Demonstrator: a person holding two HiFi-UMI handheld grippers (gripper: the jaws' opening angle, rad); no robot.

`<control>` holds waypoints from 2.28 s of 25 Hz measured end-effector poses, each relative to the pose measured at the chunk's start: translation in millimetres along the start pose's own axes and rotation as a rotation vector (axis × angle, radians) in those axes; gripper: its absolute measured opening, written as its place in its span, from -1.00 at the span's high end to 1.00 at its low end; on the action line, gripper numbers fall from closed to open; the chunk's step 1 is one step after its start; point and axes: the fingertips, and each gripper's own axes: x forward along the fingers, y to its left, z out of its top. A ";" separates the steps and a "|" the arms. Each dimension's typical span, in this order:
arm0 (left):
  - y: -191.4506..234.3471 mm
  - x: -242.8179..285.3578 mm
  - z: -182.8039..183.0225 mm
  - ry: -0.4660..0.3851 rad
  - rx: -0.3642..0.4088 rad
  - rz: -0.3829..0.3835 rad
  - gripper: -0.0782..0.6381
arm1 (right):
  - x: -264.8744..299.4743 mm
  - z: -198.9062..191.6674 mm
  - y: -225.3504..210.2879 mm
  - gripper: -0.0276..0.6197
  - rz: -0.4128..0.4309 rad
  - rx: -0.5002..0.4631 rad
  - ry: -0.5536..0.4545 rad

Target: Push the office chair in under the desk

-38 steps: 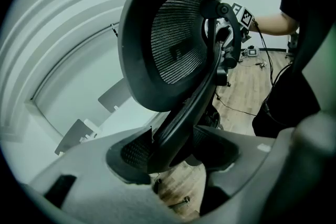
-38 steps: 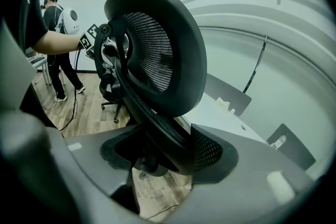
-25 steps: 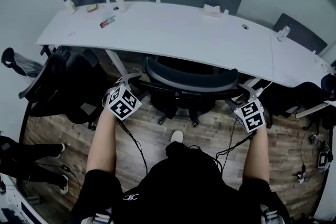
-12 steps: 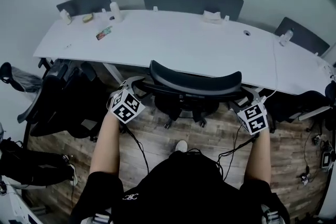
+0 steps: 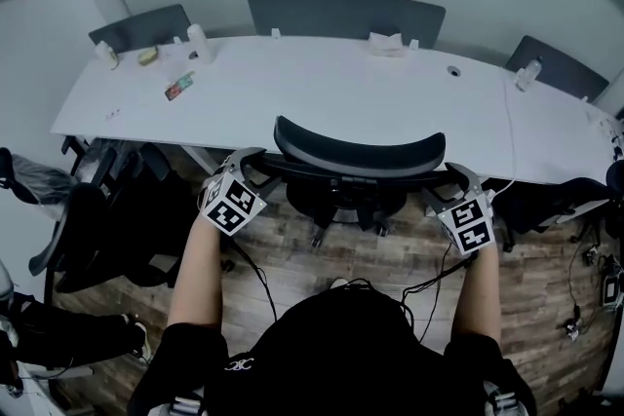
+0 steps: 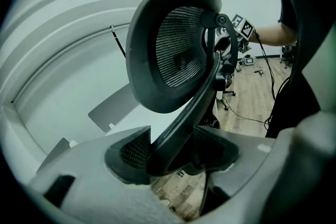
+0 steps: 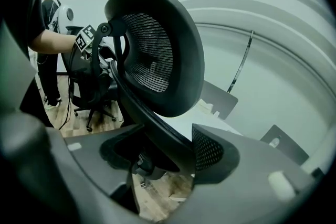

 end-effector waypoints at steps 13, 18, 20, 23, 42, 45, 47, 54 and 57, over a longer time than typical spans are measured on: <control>39.3 30.8 6.3 0.011 -0.005 -0.012 0.07 | 31.1 12.8 -23.8 0.04 -0.042 0.018 0.013; 44.2 33.4 5.9 0.008 0.002 -0.032 0.07 | 32.3 15.3 -23.6 0.03 -0.055 0.026 -0.002; 44.3 33.0 7.6 0.001 0.003 -0.034 0.07 | 30.6 15.6 -23.5 0.04 -0.060 0.019 -0.014; 45.7 28.8 12.0 -0.042 -0.078 -0.042 0.04 | 28.0 16.5 -23.2 0.04 -0.085 -0.004 -0.044; -9.8 -4.0 68.5 -0.369 -0.627 0.136 0.77 | -0.1 65.7 48.4 0.90 -0.264 0.511 -0.349; -12.4 -1.6 77.5 -0.368 -0.624 0.138 0.77 | 1.3 75.8 53.1 0.90 -0.263 0.511 -0.340; -14.0 -2.0 80.2 -0.361 -0.601 0.146 0.77 | 1.8 79.5 55.2 0.90 -0.268 0.510 -0.333; -23.7 2.1 81.5 -0.334 -0.566 0.137 0.77 | 6.2 81.8 60.5 0.90 -0.257 0.514 -0.311; -24.2 4.0 80.3 -0.322 -0.557 0.142 0.77 | 8.0 82.2 62.7 0.90 -0.253 0.505 -0.299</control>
